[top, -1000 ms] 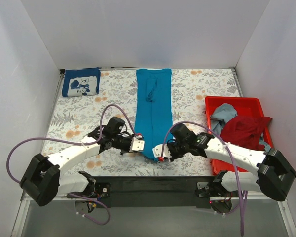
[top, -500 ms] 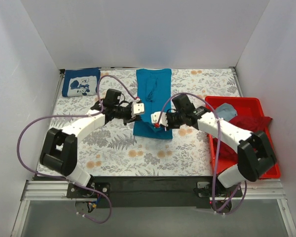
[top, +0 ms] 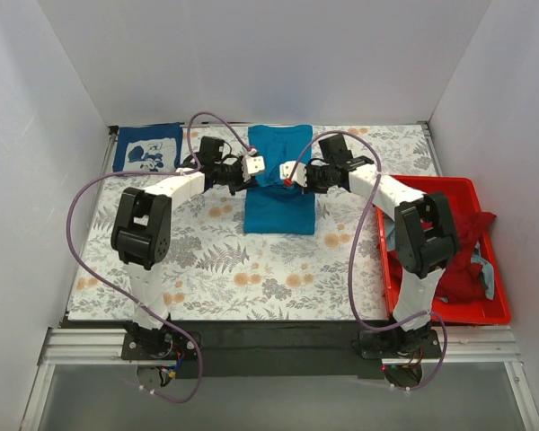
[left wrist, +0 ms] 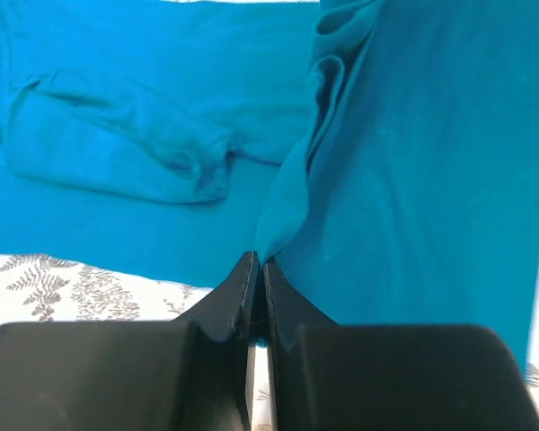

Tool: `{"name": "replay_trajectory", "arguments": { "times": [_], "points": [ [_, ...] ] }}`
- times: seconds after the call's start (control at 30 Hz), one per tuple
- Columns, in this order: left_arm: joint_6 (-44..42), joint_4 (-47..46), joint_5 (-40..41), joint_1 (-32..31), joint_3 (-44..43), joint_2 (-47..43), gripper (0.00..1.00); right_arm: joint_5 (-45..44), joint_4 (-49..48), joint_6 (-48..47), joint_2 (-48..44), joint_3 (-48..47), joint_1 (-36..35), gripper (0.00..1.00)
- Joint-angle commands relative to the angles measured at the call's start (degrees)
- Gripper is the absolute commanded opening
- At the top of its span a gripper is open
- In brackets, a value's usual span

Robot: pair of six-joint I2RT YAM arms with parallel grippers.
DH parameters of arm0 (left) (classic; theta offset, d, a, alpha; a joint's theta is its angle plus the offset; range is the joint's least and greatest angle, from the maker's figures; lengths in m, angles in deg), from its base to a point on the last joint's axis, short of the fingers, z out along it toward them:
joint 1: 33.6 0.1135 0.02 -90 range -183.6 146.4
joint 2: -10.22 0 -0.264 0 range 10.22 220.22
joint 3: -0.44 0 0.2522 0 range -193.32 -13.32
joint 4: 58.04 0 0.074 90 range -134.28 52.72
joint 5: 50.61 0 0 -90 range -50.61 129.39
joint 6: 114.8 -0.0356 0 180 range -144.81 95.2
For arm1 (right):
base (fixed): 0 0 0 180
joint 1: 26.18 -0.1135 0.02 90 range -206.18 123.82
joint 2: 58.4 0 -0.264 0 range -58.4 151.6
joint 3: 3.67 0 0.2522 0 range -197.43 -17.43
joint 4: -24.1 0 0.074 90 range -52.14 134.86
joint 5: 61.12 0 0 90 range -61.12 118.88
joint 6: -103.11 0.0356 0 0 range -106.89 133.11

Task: Fold and stack the t-shirts
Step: Fold the tshirt

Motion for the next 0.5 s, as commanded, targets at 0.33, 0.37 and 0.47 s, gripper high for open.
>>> {"name": "replay_trajectory", "arguments": {
  "times": [0.33, 0.37, 0.47],
  "points": [
    [-0.58, -6.77, 0.64, 1.96, -6.89, 7.53, 0.00, 1.34, -2.89, -4.06, 11.67, -11.46, 1.68, 0.01],
    [-0.58, -6.86, 0.64, 1.96, -7.33, 7.88, 0.00, 1.26, -3.24, -4.15, 12.19, -11.81, 1.68, 0.01],
    [-0.67, -7.30, 0.46, 2.05, -7.94, 8.85, 0.00, 0.90, -3.76, -4.24, 13.34, -12.96, 1.94, 0.01]
  ]
}}
